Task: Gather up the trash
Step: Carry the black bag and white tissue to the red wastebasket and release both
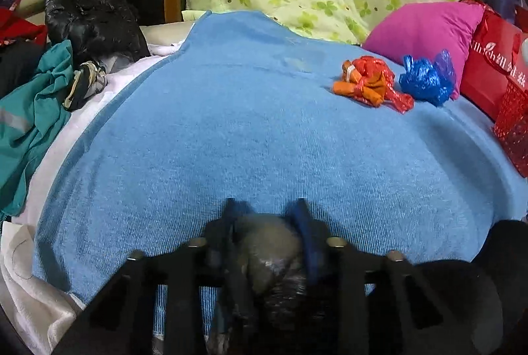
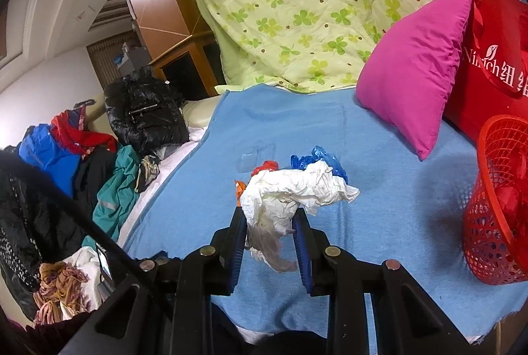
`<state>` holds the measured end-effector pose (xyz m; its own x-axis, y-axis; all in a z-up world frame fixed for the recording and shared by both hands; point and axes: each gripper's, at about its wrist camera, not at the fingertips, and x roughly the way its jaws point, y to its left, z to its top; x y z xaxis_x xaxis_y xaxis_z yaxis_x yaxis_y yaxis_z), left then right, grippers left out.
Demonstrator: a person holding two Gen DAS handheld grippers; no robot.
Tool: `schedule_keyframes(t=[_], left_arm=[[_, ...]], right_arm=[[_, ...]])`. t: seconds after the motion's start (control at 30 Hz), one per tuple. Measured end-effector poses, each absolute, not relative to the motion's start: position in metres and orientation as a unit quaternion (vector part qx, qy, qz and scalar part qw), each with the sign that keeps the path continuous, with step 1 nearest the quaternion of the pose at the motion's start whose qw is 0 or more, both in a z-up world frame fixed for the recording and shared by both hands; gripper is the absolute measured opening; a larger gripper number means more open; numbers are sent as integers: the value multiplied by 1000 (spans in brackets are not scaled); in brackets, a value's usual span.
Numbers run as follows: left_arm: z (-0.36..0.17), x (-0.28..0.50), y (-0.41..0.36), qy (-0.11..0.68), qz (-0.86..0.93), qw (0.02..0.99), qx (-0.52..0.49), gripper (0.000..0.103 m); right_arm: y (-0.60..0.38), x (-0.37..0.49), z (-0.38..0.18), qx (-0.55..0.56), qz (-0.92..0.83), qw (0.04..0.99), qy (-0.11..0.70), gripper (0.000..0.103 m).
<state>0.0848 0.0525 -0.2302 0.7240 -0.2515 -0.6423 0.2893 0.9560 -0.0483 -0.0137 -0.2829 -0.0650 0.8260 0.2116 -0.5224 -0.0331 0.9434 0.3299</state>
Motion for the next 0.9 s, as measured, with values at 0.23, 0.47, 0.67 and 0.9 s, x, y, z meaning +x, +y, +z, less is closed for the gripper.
schedule_keyframes(t=[0.23, 0.47, 0.67, 0.9], left_arm=[[-211, 89, 57, 355, -165, 920, -3, 21], [-132, 83, 25, 287, -197, 937, 25, 21], [-60, 67, -50, 206, -274, 937, 63, 21], [-5, 56, -154, 174, -376, 908, 63, 21]], right_arm=[[-284, -20, -60, 153, 67, 947, 275, 30], [-308, -36, -45, 163, 49, 956, 239, 30], [-356, -63, -35, 176, -2, 963, 202, 30], [-426, -108, -22, 203, -72, 963, 160, 30]])
